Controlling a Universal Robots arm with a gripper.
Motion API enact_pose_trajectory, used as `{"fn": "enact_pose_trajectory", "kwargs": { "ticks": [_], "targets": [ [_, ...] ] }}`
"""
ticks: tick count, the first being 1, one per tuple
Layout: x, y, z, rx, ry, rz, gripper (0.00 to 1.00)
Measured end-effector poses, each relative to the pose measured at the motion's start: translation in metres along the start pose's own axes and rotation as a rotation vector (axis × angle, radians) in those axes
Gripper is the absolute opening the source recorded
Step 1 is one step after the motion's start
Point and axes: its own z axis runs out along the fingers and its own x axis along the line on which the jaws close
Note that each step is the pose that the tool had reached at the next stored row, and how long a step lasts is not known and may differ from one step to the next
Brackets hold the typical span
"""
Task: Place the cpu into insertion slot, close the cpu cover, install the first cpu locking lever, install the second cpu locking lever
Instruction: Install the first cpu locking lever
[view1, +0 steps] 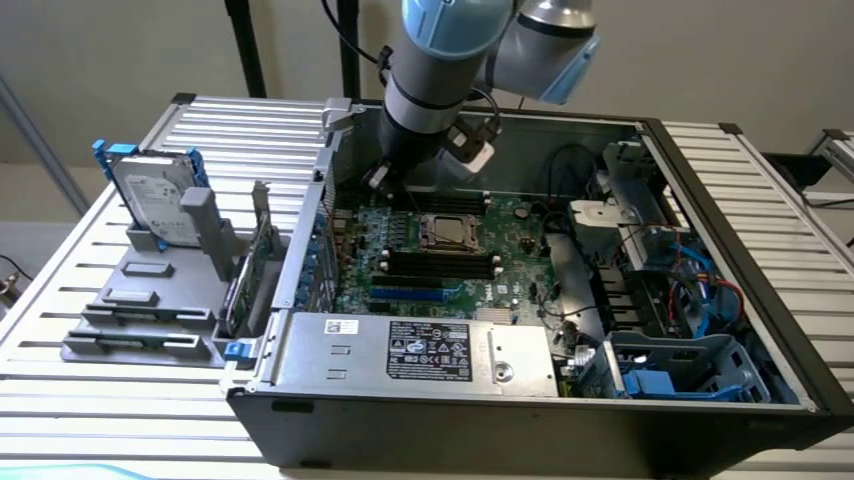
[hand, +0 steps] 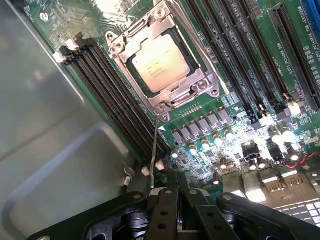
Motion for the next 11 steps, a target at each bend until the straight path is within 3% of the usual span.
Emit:
{"fn": "enact_pose_trajectory", "kwargs": {
  "ticks": [6,11],
  "targets": [
    [-0.0002,-0.0001,0.0001,-0.0051,0.0147,0.056,0.11],
    [-0.0021,-0.0028,0.0007,0.0005,0.0174,0.076,0.11]
  ]
}}
